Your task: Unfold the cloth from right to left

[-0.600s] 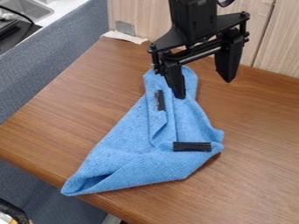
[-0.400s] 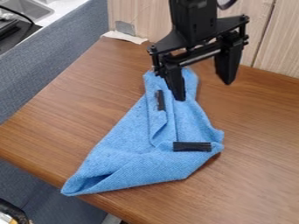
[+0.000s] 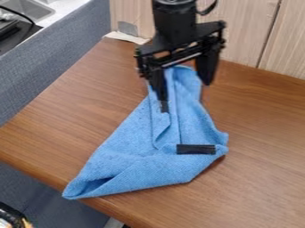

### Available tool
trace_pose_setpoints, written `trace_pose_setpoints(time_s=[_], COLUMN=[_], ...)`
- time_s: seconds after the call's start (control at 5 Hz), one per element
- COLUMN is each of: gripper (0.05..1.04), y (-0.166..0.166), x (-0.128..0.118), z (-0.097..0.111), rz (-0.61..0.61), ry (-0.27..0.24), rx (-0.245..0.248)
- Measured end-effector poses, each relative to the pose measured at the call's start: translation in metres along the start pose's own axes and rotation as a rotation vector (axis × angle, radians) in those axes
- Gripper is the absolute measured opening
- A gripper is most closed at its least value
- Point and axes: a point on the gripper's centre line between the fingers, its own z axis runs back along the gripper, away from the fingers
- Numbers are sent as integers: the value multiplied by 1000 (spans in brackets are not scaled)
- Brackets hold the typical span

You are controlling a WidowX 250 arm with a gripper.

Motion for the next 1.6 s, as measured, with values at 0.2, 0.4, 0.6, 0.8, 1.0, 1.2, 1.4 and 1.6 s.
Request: trace_pose_setpoints(time_s=[0.2, 0.4, 0.6, 0.8, 1.0, 1.2, 1.4, 1.6], gripper=[1001, 1001, 1001, 1001, 1001, 1001, 1001, 951], y=[9, 12, 14, 20, 19, 13, 14, 13], x=[20, 35, 45, 47, 44, 40, 39, 39], z=[-8, -23, -40, -57, -66, -77, -89, -89], rz=[34, 25, 28, 20, -11, -34, -40, -36], ry=[-24, -73, -90, -75, -43, 13, 41, 39], rx=[4, 44, 77, 137, 169, 127, 138, 138])
